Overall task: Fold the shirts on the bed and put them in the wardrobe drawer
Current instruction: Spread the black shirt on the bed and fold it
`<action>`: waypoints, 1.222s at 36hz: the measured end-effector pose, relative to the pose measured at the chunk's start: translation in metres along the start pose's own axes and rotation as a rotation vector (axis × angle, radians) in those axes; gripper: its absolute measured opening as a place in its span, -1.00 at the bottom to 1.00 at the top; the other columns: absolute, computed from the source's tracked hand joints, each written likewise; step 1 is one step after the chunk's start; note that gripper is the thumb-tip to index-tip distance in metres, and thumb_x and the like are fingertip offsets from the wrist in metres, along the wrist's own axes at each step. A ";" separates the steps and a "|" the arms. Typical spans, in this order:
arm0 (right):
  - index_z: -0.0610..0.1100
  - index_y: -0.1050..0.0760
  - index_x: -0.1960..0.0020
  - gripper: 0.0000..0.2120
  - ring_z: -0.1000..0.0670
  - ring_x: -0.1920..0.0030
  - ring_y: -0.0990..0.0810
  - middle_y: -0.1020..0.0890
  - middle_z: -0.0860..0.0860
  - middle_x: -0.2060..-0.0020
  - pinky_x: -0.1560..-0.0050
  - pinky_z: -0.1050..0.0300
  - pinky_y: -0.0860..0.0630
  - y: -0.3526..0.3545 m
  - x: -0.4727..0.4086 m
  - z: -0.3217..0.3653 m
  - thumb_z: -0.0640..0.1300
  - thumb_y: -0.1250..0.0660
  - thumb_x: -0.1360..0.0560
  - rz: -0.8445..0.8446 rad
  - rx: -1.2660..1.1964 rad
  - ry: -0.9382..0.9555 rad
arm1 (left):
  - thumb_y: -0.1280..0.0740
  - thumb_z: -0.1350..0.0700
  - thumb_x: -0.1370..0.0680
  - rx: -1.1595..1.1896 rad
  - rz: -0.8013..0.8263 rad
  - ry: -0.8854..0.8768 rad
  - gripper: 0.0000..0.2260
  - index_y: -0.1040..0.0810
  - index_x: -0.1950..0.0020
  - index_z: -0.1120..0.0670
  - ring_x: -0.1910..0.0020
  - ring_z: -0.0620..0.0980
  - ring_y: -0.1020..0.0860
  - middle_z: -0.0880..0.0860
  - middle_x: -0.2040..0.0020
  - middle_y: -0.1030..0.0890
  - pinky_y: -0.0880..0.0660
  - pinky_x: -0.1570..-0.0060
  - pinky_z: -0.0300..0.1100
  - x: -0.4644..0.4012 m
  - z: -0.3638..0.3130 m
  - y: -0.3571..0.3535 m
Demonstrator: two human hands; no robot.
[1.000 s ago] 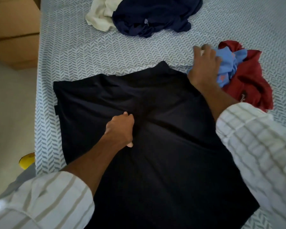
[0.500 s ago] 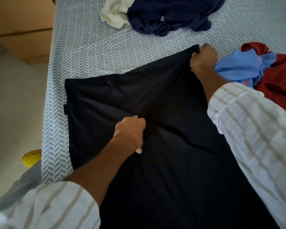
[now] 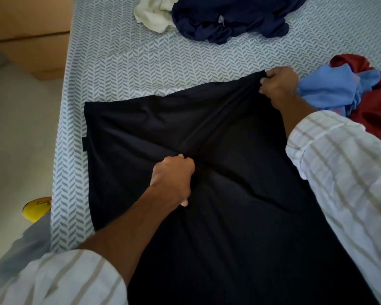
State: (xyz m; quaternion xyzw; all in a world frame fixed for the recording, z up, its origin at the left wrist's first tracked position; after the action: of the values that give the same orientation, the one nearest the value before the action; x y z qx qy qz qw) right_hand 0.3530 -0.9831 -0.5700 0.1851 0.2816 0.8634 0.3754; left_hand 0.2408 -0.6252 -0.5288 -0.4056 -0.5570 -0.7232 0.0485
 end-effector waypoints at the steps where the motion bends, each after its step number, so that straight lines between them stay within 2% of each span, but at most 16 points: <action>1: -0.14 -0.62 -0.07 -0.72 -0.09 0.12 -0.71 -0.70 -0.09 0.12 0.00 -0.09 -0.68 0.000 0.000 0.000 -0.23 -0.37 -0.36 0.021 0.014 -0.012 | -0.67 0.03 -0.28 0.001 0.003 0.004 -0.19 -0.37 -0.43 0.05 -0.23 0.13 -0.54 0.08 -0.27 -0.48 -0.56 -0.02 0.02 0.000 0.000 0.000; 4: -0.05 -0.45 -0.38 -0.50 -0.04 0.01 -0.66 -0.60 -0.02 -0.02 -0.11 0.03 -0.63 0.007 0.015 0.008 -0.26 -0.37 -0.45 0.100 0.016 -0.002 | -0.66 0.03 -0.29 -0.003 -0.002 0.013 -0.18 -0.35 -0.45 0.05 -0.23 0.13 -0.54 0.08 -0.29 -0.48 -0.56 -0.02 0.02 0.000 0.003 -0.001; 6: -0.08 -0.42 -0.39 -0.53 0.02 -0.01 -0.58 -0.55 0.02 -0.03 -0.17 0.13 -0.54 0.024 0.033 0.013 -0.27 -0.31 -0.50 0.062 0.093 0.120 | -0.66 0.03 -0.30 -0.001 -0.007 0.017 -0.18 -0.35 -0.46 0.05 -0.24 0.14 -0.54 0.08 -0.28 -0.49 -0.57 -0.04 0.03 0.002 0.002 -0.002; 9: -0.19 -0.55 -0.25 -0.64 -0.04 0.02 -0.59 -0.63 -0.07 -0.03 -0.06 0.10 -0.52 0.055 0.067 0.004 -0.35 -0.24 -0.49 0.023 0.188 0.341 | -0.65 0.03 -0.30 0.006 -0.018 0.041 -0.18 -0.34 -0.47 0.03 -0.27 0.15 -0.52 0.07 -0.31 -0.48 -0.57 -0.05 0.04 0.005 0.004 -0.004; 13: -0.21 -0.65 0.10 -0.85 -0.23 0.12 -0.65 -0.70 -0.17 0.16 0.19 0.15 -0.32 0.102 0.114 -0.036 -0.37 -0.39 -0.37 0.129 0.455 0.523 | -0.63 0.05 -0.34 0.014 -0.032 0.055 -0.11 -0.23 -0.55 0.04 -0.35 0.19 -0.46 0.09 -0.48 -0.35 -0.54 -0.13 0.10 0.013 0.000 -0.004; 16: -0.29 -0.63 -0.17 -0.60 -0.29 -0.08 -0.65 -0.68 -0.25 -0.06 -0.06 0.04 -0.47 0.123 0.138 -0.069 -0.41 -0.47 -0.33 0.280 0.502 0.561 | -0.61 0.08 -0.38 -0.006 -0.085 0.043 -0.09 -0.15 -0.58 0.08 -0.40 0.18 -0.40 0.10 -0.51 -0.27 -0.52 -0.19 0.10 0.022 -0.007 -0.007; 18: -0.32 -0.44 -0.42 -0.31 -0.32 -0.32 -0.51 -0.53 -0.32 -0.31 -0.35 -0.12 -0.41 0.124 0.144 -0.086 -0.41 -0.51 -0.30 0.433 0.531 0.550 | -0.57 0.12 -0.41 -0.018 -0.145 0.019 -0.20 -0.22 -0.55 0.09 -0.37 0.15 -0.40 0.08 -0.43 -0.31 -0.53 -0.16 0.09 0.025 -0.009 -0.010; 21: -0.09 -0.12 -0.61 -0.05 -0.37 -0.43 -0.30 -0.33 -0.29 -0.42 -0.43 -0.24 -0.31 0.123 0.150 -0.090 -0.17 -0.41 -0.28 0.551 0.769 0.546 | -0.52 0.11 -0.46 -0.053 -0.169 -0.018 -0.28 -0.25 -0.52 0.06 -0.35 0.14 -0.39 0.07 -0.39 -0.34 -0.54 -0.17 0.08 0.033 -0.012 -0.015; 24: 0.05 -0.04 -0.63 -0.10 -0.36 -0.39 -0.25 -0.29 -0.20 -0.36 -0.37 -0.28 -0.28 0.119 0.150 -0.079 -0.12 -0.40 -0.39 0.536 0.990 0.459 | -0.48 0.08 -0.51 -0.060 -0.110 -0.005 -0.26 -0.16 -0.59 0.03 -0.41 0.15 -0.37 0.08 -0.49 -0.27 -0.50 -0.24 0.08 0.035 -0.013 -0.018; 27: -0.05 -0.51 -0.35 -0.52 -0.29 -0.21 -0.53 -0.53 -0.20 -0.16 -0.14 -0.12 -0.49 0.122 0.147 -0.058 -0.24 -0.37 -0.44 0.417 0.900 0.479 | -0.46 0.08 -0.53 -0.046 -0.091 0.012 -0.23 -0.09 -0.62 0.04 -0.44 0.17 -0.34 0.10 -0.54 -0.20 -0.48 -0.28 0.09 0.033 -0.013 -0.016; 30: -0.07 -0.62 -0.12 -0.78 -0.28 -0.09 -0.62 -0.65 -0.17 -0.04 -0.05 -0.10 -0.57 0.131 0.140 -0.056 -0.08 -0.31 -0.52 0.263 0.912 0.467 | -0.46 0.08 -0.54 -0.060 -0.075 0.013 -0.21 -0.06 -0.63 0.05 -0.48 0.17 -0.30 0.10 -0.57 -0.16 -0.46 -0.30 0.08 0.029 -0.013 -0.017; 32: -0.13 -0.61 -0.12 -0.65 -0.33 -0.04 -0.63 -0.64 -0.22 -0.03 -0.01 -0.16 -0.58 0.150 0.128 -0.057 0.06 -0.18 -0.56 0.083 0.889 0.415 | -0.46 0.10 -0.54 -0.065 -0.069 0.015 -0.20 -0.04 -0.63 0.05 -0.49 0.17 -0.28 0.10 -0.59 -0.13 -0.45 -0.31 0.07 0.025 -0.011 -0.020; 37: -0.33 -0.45 -0.32 -0.62 -0.45 -0.28 -0.46 -0.43 -0.39 -0.31 -0.29 -0.34 -0.44 0.215 0.088 -0.063 -0.15 -0.17 -0.59 -0.160 0.820 0.055 | -0.40 0.16 -0.57 -0.063 -0.087 0.016 -0.28 -0.06 -0.62 0.06 -0.51 0.18 -0.27 0.11 -0.60 -0.14 -0.43 -0.32 0.06 0.016 -0.010 -0.023; 39: -0.34 -0.33 -0.44 -0.39 -0.48 -0.33 -0.37 -0.35 -0.45 -0.36 -0.31 -0.41 -0.37 0.209 0.083 -0.065 0.03 -0.08 -0.53 -0.115 0.815 0.092 | -0.40 0.17 -0.58 -0.068 -0.082 0.023 -0.29 -0.08 -0.62 0.08 -0.51 0.18 -0.27 0.13 -0.59 -0.16 -0.42 -0.33 0.05 0.015 -0.011 -0.024; 42: -0.08 -0.17 -0.58 -0.21 -0.46 -0.51 -0.09 -0.06 -0.41 -0.53 -0.40 -0.42 -0.16 0.190 0.098 -0.067 0.09 -0.39 -0.46 -0.027 0.906 0.152 | -0.39 0.17 -0.58 -0.072 -0.085 0.023 -0.29 -0.07 -0.62 0.08 -0.51 0.18 -0.27 0.13 -0.59 -0.15 -0.42 -0.33 0.05 0.014 -0.012 -0.023; 44: 0.05 -0.15 -0.60 -0.13 -0.40 -0.53 -0.06 0.00 -0.32 -0.57 -0.37 -0.42 -0.15 0.176 0.118 -0.050 0.14 -0.41 -0.36 0.005 0.932 0.386 | -0.40 0.17 -0.58 -0.076 -0.089 0.022 -0.29 -0.07 -0.62 0.07 -0.50 0.17 -0.28 0.12 -0.60 -0.14 -0.44 -0.31 0.06 0.015 -0.012 -0.021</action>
State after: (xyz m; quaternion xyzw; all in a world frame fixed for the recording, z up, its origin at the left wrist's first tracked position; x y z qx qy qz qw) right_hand 0.1537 -1.0098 -0.4854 0.1709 0.7009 0.6653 0.1920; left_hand 0.2134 -0.6217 -0.5357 -0.3739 -0.5461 -0.7496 0.0072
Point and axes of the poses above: each hand's wrist, its own x-axis away from the middle knuckle, its own y-axis out of the back of the hand, z = x × y, the point moved 5 cm from there along -x, towards the middle knuckle
